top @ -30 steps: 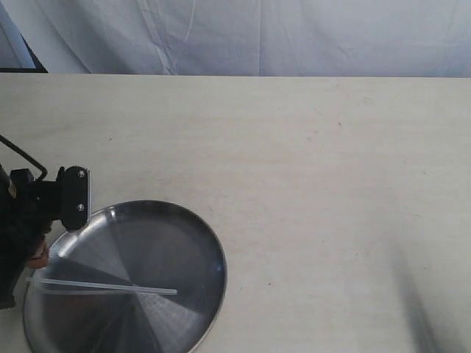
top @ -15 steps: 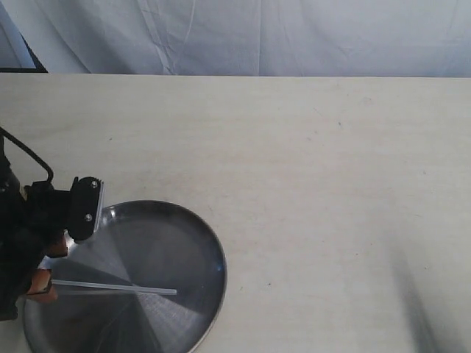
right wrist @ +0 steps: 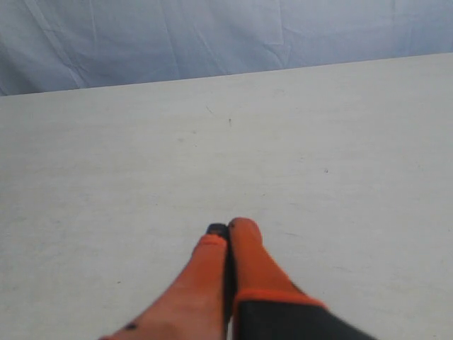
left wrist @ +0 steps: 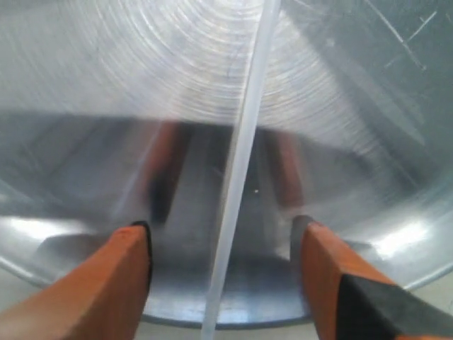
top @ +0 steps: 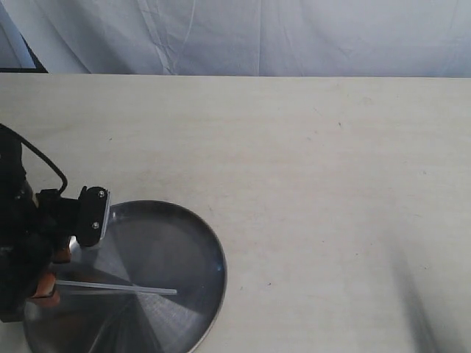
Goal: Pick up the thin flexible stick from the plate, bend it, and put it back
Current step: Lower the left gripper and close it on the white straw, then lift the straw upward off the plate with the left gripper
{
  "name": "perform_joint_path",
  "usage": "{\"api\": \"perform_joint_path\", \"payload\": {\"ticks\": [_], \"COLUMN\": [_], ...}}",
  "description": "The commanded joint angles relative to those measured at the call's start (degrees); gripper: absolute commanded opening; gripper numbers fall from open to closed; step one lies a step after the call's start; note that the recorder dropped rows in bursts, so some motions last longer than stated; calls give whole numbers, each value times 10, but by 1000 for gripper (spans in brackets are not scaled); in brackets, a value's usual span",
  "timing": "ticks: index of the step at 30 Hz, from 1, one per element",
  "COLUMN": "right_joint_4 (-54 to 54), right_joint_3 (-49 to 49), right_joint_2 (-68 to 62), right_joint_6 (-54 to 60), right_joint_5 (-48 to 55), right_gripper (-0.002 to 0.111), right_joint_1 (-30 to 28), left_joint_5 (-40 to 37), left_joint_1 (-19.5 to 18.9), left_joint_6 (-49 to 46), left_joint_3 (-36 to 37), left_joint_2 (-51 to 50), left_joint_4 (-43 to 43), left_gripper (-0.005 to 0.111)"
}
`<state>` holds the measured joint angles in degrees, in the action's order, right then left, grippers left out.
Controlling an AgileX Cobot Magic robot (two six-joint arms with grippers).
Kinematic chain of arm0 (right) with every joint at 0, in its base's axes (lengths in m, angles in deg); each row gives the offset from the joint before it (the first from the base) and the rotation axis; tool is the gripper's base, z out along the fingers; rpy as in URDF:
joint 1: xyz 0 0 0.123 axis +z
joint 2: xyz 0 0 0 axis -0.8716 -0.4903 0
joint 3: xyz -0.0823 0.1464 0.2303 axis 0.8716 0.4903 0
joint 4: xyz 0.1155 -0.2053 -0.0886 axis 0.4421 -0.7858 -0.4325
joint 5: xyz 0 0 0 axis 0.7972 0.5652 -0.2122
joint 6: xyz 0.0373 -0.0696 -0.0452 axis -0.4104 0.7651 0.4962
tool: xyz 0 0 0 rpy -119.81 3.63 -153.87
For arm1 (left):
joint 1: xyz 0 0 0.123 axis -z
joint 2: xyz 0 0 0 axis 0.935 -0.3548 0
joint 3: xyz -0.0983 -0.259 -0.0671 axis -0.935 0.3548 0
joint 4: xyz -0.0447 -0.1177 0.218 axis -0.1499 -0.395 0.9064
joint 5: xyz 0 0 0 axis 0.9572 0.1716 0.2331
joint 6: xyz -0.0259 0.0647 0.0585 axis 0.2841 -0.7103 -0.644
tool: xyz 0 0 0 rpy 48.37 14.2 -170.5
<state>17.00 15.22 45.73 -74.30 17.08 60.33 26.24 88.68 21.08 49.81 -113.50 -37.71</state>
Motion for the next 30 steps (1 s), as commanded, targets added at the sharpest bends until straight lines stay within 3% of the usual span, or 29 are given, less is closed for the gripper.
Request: {"api": "perform_joint_path", "payload": {"ticks": [1, 6, 16, 30], "right_joint_4": [-3, -3, 3, 3], "right_joint_3": [3, 3, 3, 3], "right_joint_2": [4, 4, 4, 4], "right_joint_6": [1, 1, 1, 1], "right_joint_5": [-5, -5, -7, -7], "right_gripper": [0, 0, 0, 0], "right_joint_1": [-3, -3, -3, -3], "left_joint_5": [2, 4, 14, 8], "left_joint_1": [0, 0, 0, 15], "left_joint_6": [0, 0, 0, 1], "left_joint_3": [0, 0, 0, 0], "left_joint_2": [-18, -23, -26, -24], "left_joint_4": [-2, -1, -4, -4], "left_gripper": [58, 58, 22, 0]}}
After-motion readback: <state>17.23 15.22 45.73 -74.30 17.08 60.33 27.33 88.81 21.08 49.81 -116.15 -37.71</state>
